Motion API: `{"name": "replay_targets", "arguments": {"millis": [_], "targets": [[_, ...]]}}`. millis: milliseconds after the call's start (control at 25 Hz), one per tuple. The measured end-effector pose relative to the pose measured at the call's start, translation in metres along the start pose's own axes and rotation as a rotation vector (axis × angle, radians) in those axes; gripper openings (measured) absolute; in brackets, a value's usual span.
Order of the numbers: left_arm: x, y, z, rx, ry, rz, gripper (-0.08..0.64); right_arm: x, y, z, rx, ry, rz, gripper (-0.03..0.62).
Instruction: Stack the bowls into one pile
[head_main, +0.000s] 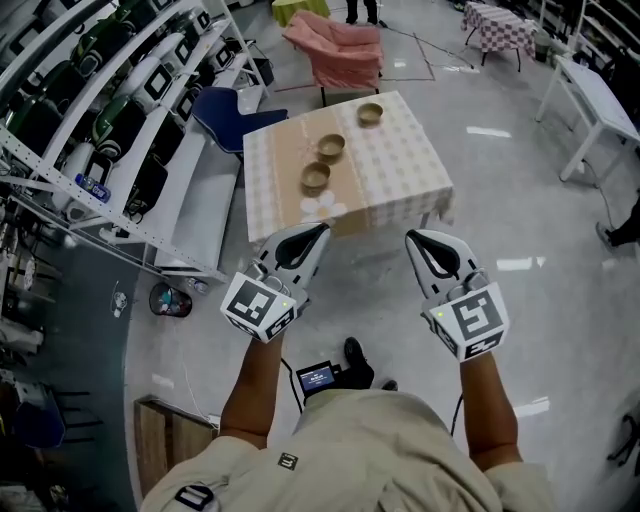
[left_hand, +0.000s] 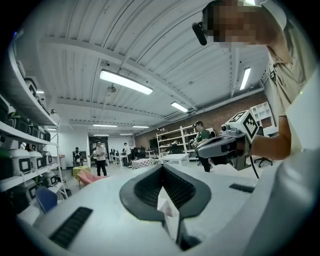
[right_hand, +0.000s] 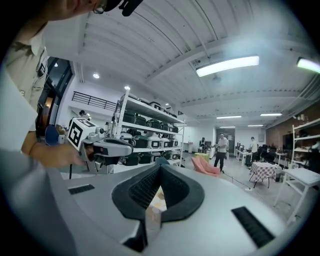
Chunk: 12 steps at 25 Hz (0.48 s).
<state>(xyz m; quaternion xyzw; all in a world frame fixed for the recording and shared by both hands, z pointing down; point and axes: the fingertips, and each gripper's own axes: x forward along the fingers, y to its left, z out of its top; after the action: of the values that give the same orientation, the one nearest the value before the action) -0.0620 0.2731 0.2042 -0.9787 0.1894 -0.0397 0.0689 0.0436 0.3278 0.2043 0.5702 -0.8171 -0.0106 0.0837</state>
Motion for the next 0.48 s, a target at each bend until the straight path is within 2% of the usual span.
{"name": "replay_targets", "arguments": {"millis": [480], "targets": [[0.056, 0.115, -0.017, -0.029, -0.036, -0.049, 0.006, 0.117, -0.045, 0.004, 0.000, 0.026, -0.041, 0.003]]}}
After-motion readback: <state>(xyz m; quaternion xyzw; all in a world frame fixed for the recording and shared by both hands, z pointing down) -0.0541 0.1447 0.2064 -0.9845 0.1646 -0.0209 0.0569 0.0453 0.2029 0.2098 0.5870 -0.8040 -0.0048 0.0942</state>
